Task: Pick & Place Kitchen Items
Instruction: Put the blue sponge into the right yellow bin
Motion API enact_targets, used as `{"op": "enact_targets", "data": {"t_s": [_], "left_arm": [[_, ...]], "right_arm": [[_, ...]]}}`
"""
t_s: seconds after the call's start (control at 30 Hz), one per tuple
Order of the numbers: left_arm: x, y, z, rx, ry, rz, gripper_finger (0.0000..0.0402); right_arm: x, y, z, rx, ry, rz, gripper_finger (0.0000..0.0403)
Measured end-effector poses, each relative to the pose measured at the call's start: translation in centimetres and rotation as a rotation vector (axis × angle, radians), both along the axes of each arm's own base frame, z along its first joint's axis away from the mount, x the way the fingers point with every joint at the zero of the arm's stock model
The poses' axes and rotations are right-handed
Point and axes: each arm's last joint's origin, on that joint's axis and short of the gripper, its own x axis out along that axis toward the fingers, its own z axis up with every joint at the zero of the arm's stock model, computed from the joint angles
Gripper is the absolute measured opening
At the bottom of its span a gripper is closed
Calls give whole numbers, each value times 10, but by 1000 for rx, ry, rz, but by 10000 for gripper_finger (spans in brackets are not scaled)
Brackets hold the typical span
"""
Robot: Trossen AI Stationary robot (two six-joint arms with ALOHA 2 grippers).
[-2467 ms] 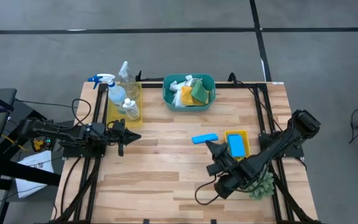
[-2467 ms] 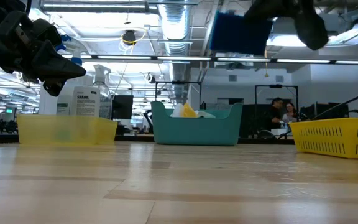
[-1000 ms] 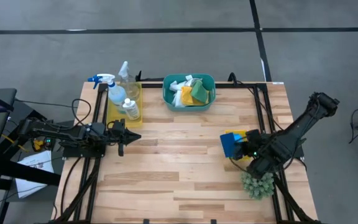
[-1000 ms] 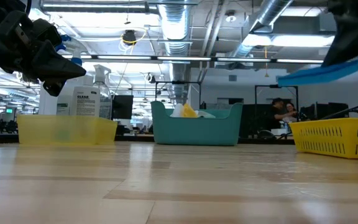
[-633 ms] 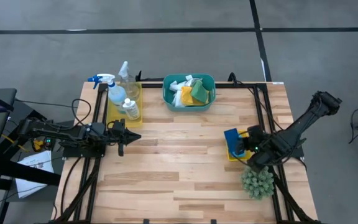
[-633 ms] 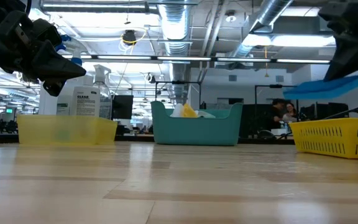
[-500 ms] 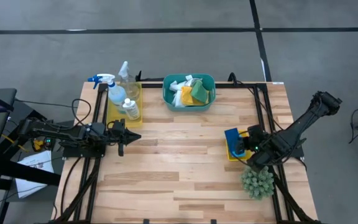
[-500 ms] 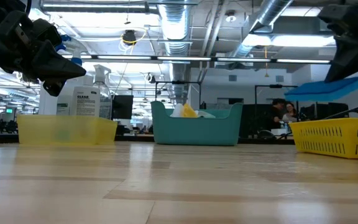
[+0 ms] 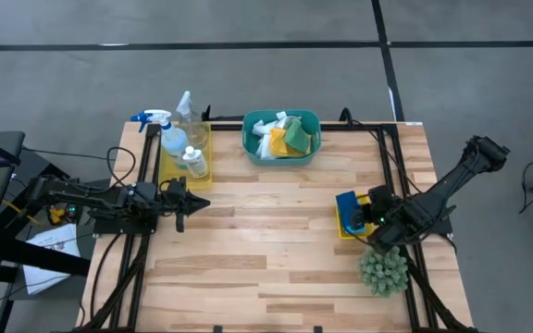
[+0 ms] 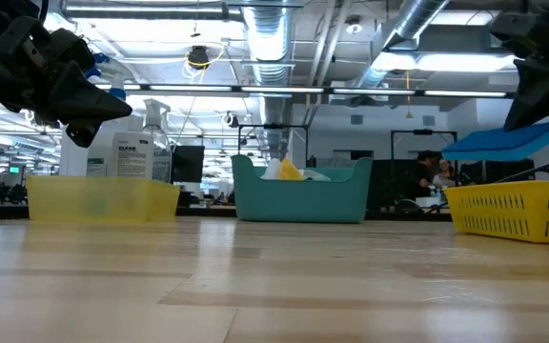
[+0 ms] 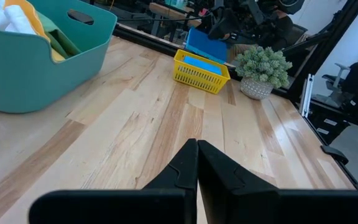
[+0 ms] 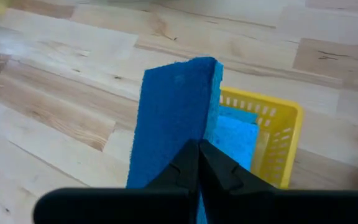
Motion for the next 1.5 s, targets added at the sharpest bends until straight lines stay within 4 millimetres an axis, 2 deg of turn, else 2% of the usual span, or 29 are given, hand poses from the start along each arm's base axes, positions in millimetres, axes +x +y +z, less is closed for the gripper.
{"op": "enact_targets", "data": {"t_s": [0.73,1.5], "left_arm": [[0,0,1,-1,-13,0,3],[1,0,3,-3,-36,-1,3]], "right_arm": [[8,-7,-6,46,105,-55,0],[17,-1,-14,107,126,-74,0]]}}
